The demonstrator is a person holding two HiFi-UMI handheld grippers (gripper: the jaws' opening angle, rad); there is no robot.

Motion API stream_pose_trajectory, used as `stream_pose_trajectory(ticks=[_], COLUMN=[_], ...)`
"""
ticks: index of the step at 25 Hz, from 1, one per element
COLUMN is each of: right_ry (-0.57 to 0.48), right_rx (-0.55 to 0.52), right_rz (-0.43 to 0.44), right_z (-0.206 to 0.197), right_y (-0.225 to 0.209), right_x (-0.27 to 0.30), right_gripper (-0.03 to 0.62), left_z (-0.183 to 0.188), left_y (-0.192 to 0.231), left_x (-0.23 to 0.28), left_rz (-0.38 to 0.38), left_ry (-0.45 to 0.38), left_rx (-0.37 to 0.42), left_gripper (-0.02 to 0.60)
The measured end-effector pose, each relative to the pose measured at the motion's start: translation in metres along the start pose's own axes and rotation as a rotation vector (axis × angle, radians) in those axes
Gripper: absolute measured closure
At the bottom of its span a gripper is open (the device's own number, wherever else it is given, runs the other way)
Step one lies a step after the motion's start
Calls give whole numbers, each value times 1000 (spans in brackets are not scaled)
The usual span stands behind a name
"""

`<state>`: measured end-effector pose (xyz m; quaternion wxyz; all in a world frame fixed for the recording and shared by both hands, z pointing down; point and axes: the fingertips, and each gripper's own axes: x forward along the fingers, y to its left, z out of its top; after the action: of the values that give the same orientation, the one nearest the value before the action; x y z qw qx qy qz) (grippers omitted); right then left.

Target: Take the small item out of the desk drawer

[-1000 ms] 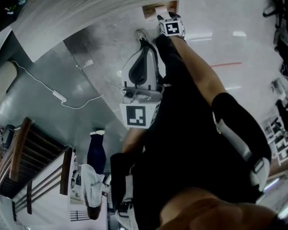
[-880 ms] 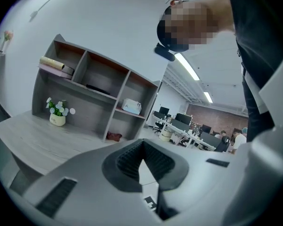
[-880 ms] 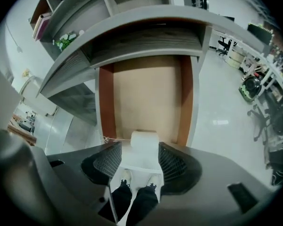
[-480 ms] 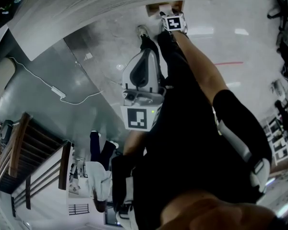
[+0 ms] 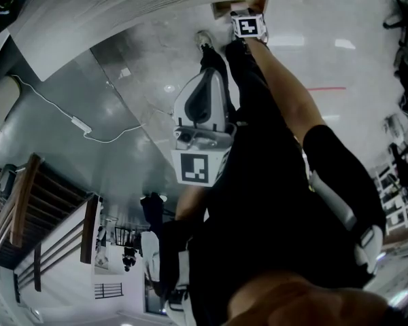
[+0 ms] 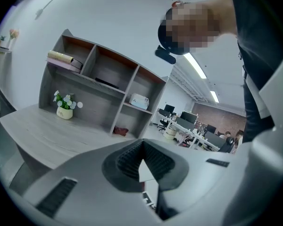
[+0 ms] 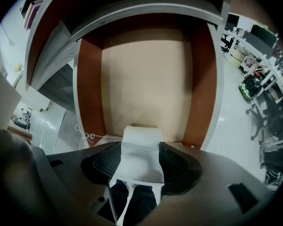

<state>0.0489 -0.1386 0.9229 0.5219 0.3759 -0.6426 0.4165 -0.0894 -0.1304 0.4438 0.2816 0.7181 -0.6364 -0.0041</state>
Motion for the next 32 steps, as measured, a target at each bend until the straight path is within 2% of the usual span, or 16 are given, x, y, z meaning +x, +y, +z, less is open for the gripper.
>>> stream_pose_trajectory(ticks=[7,11,14,18,28,29,32], right_ry=[-14,-1,-9,-12,-35,-38,-51], right_rx=[-15,-7,-26,-37,-72,-75,-78], right_rz=[-62,-54,-96,-98,-99,-99,-110], right_z=[6,4,6,5,3,3,1], right_y=[-9,-6,-11,-10,-11,-11,-11], right_x=[3,9,7,6,-1,-2,-5], right_gripper=[362,358,358,361,399,431,444], left_z=[-3,-6,-9,-11,-15,-15,-15], left_y=[6,10,12,12,10,9,9], left_x=[-1,-3,-3,-4,-9,-10,-12], left_rz=[12,17,25,29,21,21,20], left_ry=[1,2,1,0,-3,-3,-4], left_rx=[-9,-10,-15,-18,-19,-19,-18], left_gripper=[584,584,584,584,584,584,584])
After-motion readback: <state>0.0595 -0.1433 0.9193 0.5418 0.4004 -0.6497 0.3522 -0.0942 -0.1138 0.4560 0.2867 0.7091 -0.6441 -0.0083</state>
